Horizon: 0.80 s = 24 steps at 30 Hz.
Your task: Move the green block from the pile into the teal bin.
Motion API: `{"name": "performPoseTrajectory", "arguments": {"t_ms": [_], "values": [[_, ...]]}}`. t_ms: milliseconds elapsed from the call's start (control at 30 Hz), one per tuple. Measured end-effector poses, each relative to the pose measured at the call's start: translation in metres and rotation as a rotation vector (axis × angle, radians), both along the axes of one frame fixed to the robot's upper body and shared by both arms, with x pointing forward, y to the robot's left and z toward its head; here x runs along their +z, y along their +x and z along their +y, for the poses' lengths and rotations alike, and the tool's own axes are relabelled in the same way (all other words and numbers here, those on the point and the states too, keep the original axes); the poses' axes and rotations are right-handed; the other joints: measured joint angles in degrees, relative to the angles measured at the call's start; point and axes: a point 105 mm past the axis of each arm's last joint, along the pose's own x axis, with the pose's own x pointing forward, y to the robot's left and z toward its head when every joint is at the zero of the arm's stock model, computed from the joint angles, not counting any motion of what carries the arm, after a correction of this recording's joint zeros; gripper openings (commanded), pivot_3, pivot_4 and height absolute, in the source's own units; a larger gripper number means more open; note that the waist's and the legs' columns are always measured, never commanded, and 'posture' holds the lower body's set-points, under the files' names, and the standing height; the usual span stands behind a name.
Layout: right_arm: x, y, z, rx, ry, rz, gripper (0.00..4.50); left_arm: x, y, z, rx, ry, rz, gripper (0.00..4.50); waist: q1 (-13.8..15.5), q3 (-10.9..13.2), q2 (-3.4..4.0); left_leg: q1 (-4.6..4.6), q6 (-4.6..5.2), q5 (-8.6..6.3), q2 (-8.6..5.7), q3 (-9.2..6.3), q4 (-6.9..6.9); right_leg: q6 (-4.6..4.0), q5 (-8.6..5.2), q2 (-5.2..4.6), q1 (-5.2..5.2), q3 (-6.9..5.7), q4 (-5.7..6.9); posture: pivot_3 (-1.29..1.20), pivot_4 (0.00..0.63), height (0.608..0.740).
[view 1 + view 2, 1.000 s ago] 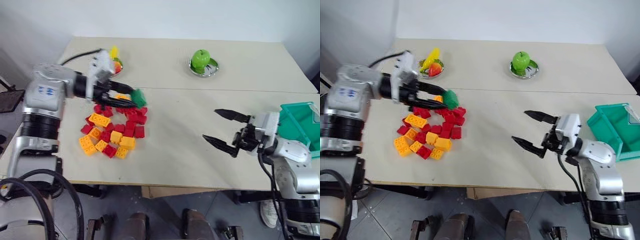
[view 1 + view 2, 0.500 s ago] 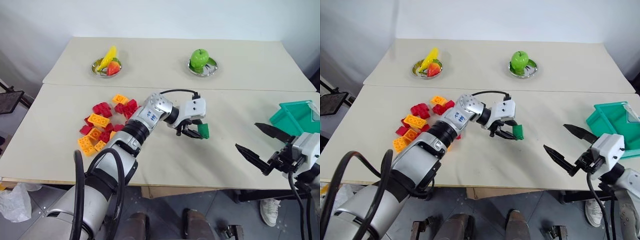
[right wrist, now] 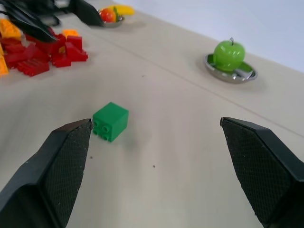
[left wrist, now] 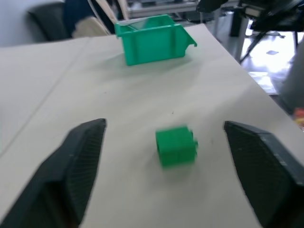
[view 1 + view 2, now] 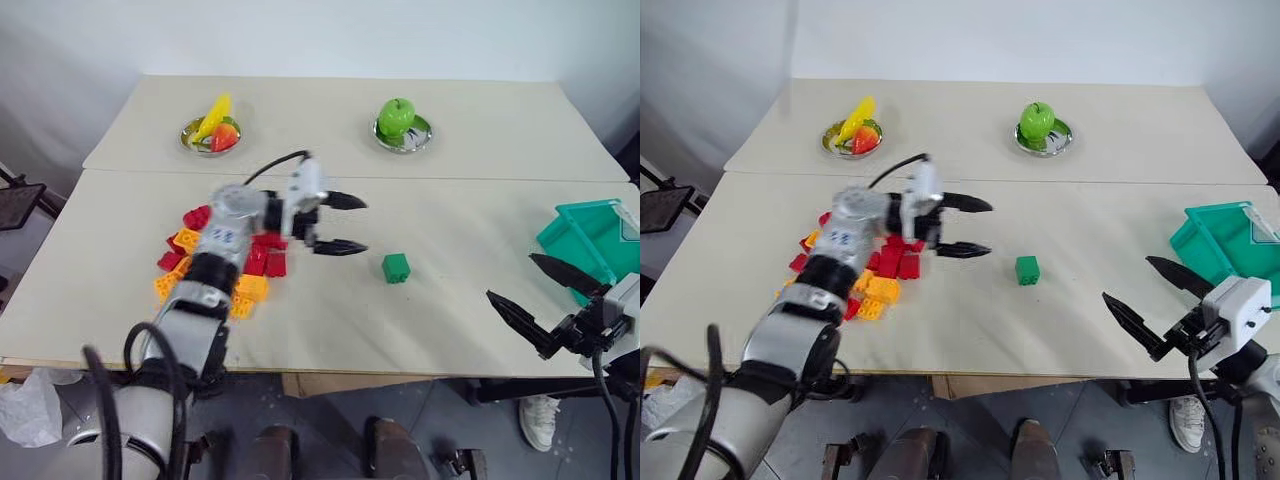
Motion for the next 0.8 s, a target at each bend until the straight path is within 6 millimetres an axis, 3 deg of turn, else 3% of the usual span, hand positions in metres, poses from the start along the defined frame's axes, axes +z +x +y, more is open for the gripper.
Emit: {"name": "performPoseTrajectory", "arguments": {"t_ms": [100,200,400,533,667,800], "values": [[-0.002,0.008,0.003,0.036,-0.008,0.031,4.5,-0.005,-0.014,0.042,0.081,-0.002,-0.043,4.48,0.2,0.0,0.01,0.02,0.01,-0.02,-0.02,0.0,0.06,-0.03,0.02,-0.02,0.08,0.01,-0.03,0.0,0.15,0.74],[0.001,0.028,0.012,0.066,0.024,0.041,4.5,-0.018,-0.036,0.088,0.196,-0.011,0.012,4.48,-0.8,0.0,0.03,0.08,-0.05,-0.06,0.05,-0.19,0.04,-0.05,0.03,-0.01,0.07,0.04,-0.02,0.0,0.15,0.74],[0.002,0.064,0.077,0.241,0.014,0.106,4.5,-0.02,-0.064,0.119,0.352,-0.061,0.055,4.48,-0.1,0.0,0.07,0.04,-0.11,-0.07,0.02,-0.67,0.08,-0.11,0.03,-0.02,0.06,-0.03,0.02,0.0,0.15,0.74],[-0.023,0.074,0.101,0.253,-0.08,0.225,4.5,-0.024,-0.083,0.118,0.334,-0.053,0.131,4.48,0.6,0.0,0.07,0.01,-0.09,-0.13,-0.02,-0.66,0.08,-0.14,0.03,-0.03,0.04,-0.02,-0.02,0.0,0.15,0.74],[-0.028,0.105,0.101,0.073,-0.12,0.246,4.5,-0.022,-0.09,0.11,0.314,-0.036,0.126,4.48,0.6,0.0,0.08,0.02,-0.12,-0.12,0.0,-0.61,0.08,-0.17,0.03,0.0,0.01,-0.02,0.0,0.0,0.15,0.74],[-0.037,0.112,0.099,-0.014,-0.149,0.275,4.5,-0.019,-0.09,0.108,0.322,-0.041,0.112,4.48,0.6,0.0,0.08,0.01,-0.13,-0.13,-0.01,-0.56,-0.02,-0.21,0.01,0.01,-0.06,-0.03,0.0,0.0,0.15,0.74]]}}
